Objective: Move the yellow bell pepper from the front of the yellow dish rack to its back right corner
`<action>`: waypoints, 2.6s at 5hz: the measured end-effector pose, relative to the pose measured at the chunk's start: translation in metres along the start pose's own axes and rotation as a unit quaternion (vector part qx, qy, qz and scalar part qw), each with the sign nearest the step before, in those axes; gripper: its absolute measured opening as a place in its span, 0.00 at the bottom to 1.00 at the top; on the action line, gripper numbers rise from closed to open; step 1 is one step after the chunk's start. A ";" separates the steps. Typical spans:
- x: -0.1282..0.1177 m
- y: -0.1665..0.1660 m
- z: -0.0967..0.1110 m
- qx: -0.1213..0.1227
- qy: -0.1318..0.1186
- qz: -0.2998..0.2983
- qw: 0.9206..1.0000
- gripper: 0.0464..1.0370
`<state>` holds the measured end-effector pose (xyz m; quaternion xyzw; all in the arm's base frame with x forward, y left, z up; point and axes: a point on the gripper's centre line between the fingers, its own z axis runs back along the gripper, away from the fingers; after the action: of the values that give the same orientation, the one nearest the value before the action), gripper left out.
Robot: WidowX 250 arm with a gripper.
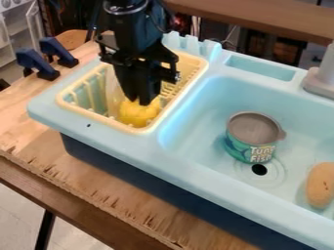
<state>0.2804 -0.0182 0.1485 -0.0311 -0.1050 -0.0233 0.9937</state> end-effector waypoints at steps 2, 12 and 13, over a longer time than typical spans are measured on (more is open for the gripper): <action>0.002 -0.008 0.007 0.006 0.005 0.014 1.000 0.10; 0.101 -0.009 0.005 -0.152 -0.085 0.060 0.983 0.64; 0.103 -0.028 0.034 -0.124 -0.090 0.014 0.988 0.92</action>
<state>0.3728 -0.0476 0.2046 -0.1575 -0.1898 -0.0188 0.9689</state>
